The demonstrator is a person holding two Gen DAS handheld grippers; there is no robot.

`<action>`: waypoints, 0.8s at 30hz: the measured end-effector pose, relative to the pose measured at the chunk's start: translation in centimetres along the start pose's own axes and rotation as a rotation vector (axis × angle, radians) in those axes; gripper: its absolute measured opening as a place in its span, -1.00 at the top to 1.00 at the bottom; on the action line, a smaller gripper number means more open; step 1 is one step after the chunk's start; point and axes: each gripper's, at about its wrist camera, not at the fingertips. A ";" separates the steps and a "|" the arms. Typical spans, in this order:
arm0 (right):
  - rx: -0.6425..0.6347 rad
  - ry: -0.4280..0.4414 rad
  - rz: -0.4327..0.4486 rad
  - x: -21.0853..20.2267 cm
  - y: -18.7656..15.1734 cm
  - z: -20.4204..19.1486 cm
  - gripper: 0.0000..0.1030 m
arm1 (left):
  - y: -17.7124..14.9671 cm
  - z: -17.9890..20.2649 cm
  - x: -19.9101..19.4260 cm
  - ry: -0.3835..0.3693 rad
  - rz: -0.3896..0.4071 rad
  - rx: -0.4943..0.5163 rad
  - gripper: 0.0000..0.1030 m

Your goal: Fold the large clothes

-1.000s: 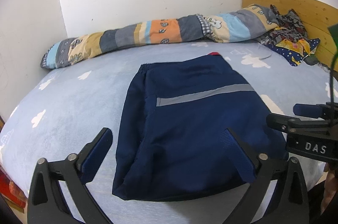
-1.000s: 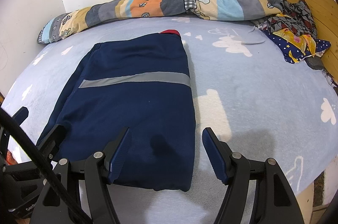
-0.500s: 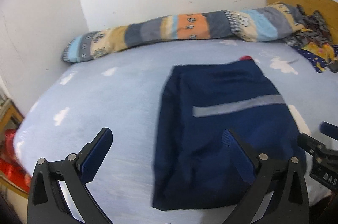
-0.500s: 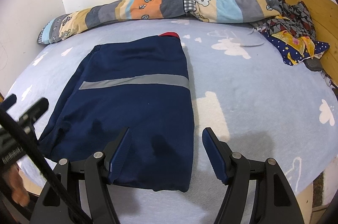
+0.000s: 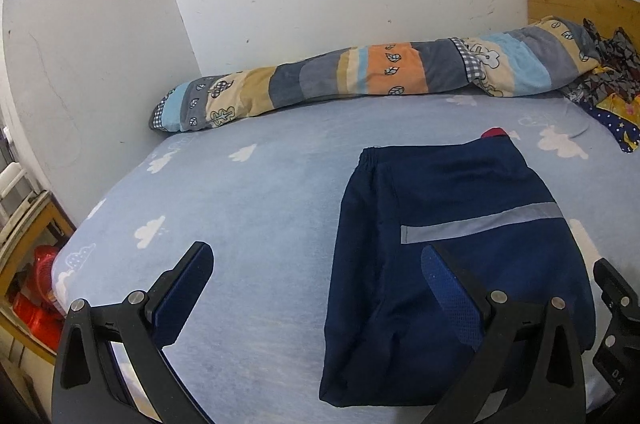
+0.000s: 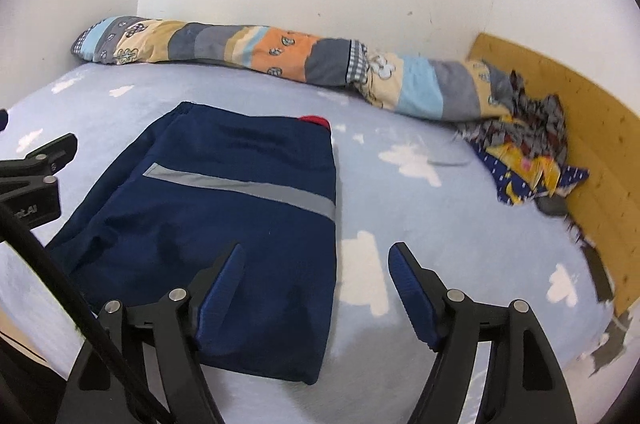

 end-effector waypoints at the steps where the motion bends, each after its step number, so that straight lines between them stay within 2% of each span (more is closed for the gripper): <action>1: -0.006 -0.003 0.004 0.0 0.0 -0.1 -0.55 | 0.0 0.0 0.1 -0.003 -0.005 -0.001 -1.00; 24: -0.048 -0.058 0.031 -0.8 -0.2 -0.7 -0.60 | -0.3 0.1 0.3 -0.007 -0.006 -0.003 -1.00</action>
Point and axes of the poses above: each gripper's, at about its wrist camera, not at the fingertips, and x roughly the way its jaws point, z to its right, y to its top, and after that the axes turned 14 degrees about -z, right-handed
